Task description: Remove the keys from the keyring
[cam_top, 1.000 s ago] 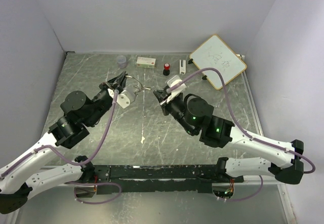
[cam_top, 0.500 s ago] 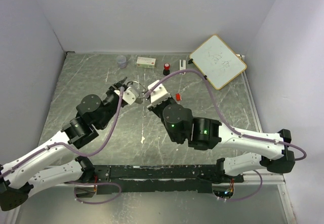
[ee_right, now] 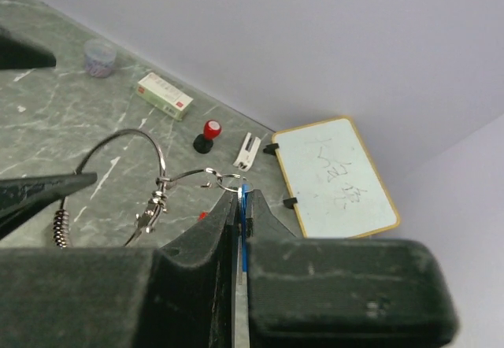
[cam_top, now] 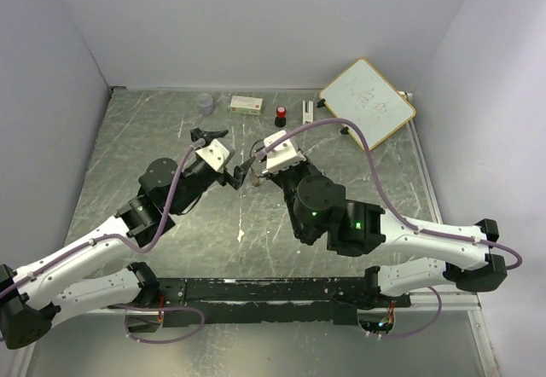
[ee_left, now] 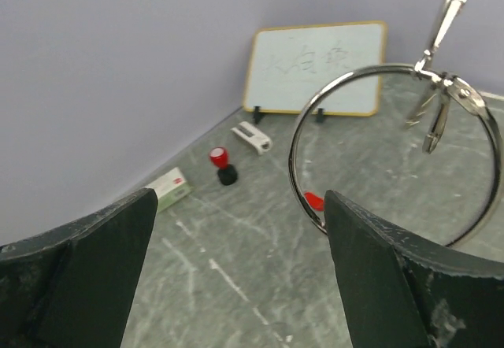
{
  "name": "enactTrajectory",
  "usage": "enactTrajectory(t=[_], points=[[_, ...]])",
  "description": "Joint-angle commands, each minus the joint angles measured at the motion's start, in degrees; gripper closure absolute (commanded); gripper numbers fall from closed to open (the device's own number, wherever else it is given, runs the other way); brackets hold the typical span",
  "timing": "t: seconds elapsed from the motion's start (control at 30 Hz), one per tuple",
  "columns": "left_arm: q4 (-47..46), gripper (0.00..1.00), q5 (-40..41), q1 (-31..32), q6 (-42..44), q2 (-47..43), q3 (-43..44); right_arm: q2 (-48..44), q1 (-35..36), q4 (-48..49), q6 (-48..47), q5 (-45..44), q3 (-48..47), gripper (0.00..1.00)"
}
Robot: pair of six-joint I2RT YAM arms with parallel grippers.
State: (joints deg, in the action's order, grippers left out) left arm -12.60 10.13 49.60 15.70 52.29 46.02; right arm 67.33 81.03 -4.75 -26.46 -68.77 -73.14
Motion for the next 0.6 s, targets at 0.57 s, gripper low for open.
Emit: enactTrajectory(t=[0.57], points=[[-8.65, 0.11, -7.26, -0.97, -7.29, 1.06, 1.01, -2.05, -0.27, -1.15, 1.74, -6.39, -2.11, 1.00]])
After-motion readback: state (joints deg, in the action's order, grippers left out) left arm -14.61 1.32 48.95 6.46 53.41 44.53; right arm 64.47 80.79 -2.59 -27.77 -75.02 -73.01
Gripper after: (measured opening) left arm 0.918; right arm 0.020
